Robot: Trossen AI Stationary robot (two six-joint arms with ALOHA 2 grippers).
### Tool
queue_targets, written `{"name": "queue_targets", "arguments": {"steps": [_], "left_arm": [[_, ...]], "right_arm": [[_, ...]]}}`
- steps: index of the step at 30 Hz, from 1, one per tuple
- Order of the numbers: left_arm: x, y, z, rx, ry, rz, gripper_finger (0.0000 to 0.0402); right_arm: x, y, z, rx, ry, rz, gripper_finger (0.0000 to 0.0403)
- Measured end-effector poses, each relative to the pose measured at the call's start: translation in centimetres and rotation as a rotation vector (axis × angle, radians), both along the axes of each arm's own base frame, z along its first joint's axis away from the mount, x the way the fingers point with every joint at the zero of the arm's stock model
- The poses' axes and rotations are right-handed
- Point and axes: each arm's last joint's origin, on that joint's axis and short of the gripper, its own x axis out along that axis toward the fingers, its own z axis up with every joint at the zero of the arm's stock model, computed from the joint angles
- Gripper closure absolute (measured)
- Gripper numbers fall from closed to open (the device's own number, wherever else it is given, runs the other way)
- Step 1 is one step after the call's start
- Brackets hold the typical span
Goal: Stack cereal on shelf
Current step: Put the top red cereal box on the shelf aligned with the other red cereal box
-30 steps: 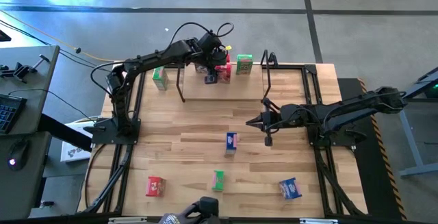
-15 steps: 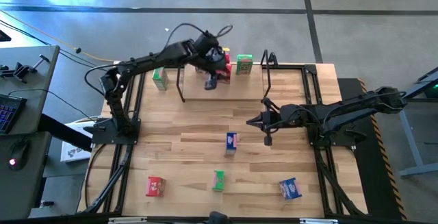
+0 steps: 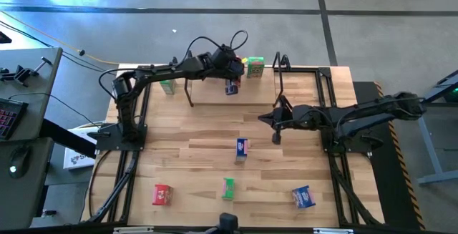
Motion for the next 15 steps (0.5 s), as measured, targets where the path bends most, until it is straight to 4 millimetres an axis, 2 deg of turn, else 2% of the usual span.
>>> {"name": "queue_targets", "arguments": {"steps": [8,13,15], "left_arm": [[0.3,0.3,-0.3,0.036,-0.006,0.04,0.0396],[-0.7,0.2,2.4,-0.047,-0.14,-0.01,0.0396],[-1.5,0.1,2.7,-0.096,-0.199,-0.036,0.0396]], "right_arm": [[0.2,-1.4,0.7,0.018,-0.081,-0.072,0.0399],[0.5,-3.2,1.2,0.05,-0.133,-0.159,0.0399],[1.1,-4.2,1.4,0.058,-0.13,-0.189,0.0399]]}}
